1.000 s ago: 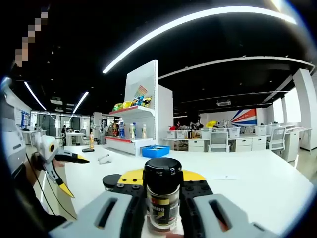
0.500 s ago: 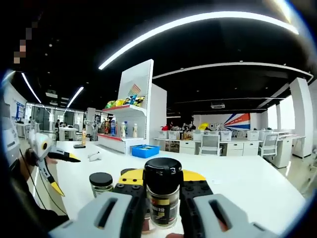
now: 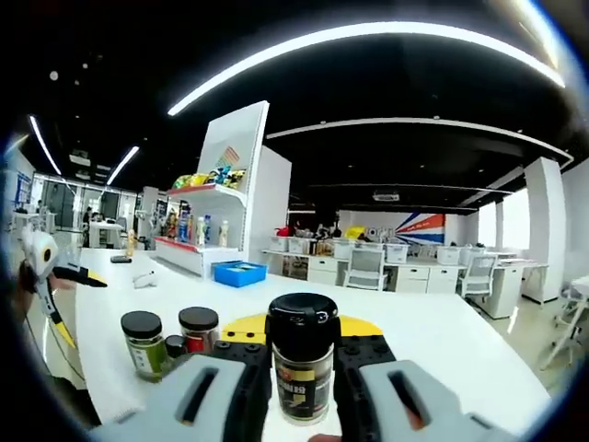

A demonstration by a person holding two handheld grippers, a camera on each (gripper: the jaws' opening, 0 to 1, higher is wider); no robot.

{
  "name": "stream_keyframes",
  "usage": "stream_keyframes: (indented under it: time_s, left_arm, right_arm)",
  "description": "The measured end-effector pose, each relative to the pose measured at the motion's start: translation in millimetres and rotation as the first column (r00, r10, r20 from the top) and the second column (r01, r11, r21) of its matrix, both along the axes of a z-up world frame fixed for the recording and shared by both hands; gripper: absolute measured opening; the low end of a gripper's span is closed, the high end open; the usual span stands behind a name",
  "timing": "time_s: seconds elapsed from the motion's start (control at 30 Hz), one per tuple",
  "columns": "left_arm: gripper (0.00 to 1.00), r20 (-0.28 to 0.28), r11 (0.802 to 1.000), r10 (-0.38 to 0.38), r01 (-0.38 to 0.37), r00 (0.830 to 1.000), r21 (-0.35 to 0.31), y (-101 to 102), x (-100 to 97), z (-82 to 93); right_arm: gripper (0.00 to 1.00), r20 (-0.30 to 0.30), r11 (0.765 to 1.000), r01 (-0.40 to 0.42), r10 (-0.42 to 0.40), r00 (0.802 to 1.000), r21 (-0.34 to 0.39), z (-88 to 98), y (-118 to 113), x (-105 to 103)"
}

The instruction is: Pick up the mixed condiments and ingredients on the table and sort them into separate groups

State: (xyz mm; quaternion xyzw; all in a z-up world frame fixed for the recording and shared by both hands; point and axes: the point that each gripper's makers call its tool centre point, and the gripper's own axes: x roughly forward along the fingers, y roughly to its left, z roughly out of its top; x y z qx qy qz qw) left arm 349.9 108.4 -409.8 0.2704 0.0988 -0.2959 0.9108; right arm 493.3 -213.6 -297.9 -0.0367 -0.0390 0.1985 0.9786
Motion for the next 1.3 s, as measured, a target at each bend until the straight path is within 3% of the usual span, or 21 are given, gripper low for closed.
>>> stream_keyframes:
  time_s: [0.43,0.7,1.13,1.3]
  left_arm:
    - [0.95,0.014,0.999,0.033,-0.033,0.999,0.008,12,-2.1,4.5]
    - [0.95,0.014,0.999,0.035,-0.036,0.999,0.018,13,-2.3,4.3]
    - [0.95,0.014,0.999,0.037,-0.038,0.999,0.022,15,-1.7,3.8]
    - [0.95,0.009,0.999,0.035,-0.035,0.999,0.021,15,-1.3,2.4]
  right_arm:
    - [0.23,-0.016,0.996,0.079,-0.079,0.997,0.041,-13.9,-21,60]
    - [0.23,-0.045,0.991,0.132,-0.132,0.990,0.010,-41.8,-38,95]
    - [0.23,-0.120,0.976,0.217,-0.214,0.969,0.017,-104.5,-66,121]
    - [0.23,-0.127,0.973,0.230,-0.226,0.966,0.013,-117.3,-68,122]
